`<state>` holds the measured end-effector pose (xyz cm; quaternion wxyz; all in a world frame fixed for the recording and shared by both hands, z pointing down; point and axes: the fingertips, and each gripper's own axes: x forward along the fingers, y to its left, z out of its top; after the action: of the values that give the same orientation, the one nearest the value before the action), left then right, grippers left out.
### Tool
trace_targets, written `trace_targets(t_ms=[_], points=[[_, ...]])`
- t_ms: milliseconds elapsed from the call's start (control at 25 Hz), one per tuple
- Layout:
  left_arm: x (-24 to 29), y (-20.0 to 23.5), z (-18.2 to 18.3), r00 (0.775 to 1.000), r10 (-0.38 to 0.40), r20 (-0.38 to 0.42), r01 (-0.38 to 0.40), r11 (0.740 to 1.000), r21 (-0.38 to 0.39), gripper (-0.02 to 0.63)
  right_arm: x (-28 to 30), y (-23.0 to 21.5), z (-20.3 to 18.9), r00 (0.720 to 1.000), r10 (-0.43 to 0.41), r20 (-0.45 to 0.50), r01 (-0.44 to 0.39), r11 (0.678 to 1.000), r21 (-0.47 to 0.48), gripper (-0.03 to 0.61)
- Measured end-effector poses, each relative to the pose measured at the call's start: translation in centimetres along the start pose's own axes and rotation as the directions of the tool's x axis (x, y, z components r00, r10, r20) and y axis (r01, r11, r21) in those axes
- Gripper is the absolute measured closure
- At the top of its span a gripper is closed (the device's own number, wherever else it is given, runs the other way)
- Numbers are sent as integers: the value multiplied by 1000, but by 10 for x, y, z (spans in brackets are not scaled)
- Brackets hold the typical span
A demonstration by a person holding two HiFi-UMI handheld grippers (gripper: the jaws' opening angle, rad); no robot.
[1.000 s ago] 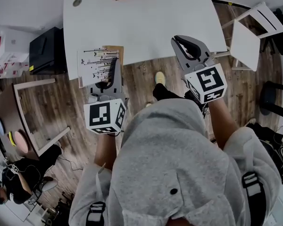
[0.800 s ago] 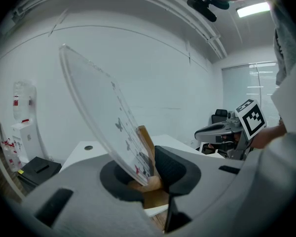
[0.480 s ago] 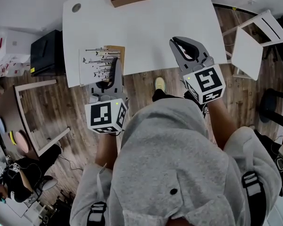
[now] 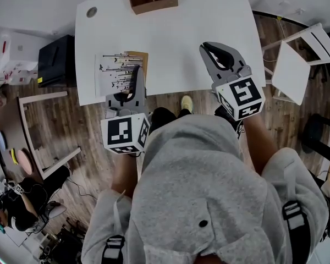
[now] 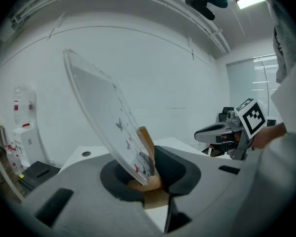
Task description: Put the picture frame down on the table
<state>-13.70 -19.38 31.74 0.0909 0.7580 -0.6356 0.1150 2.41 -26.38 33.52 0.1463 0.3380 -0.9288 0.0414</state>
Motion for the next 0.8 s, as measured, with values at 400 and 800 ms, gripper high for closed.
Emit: trace_targets(t_ms=[400, 800], points=[[4, 4, -4, 1000, 2, -16, -2, 1000, 18, 529, 4, -1, -5, 1000, -4, -3, 4, 1000, 7, 535], [35, 10, -12, 999, -29, -38, 29, 1000, 5, 529, 20, -14, -16, 999, -28, -43, 29, 999, 31, 535]])
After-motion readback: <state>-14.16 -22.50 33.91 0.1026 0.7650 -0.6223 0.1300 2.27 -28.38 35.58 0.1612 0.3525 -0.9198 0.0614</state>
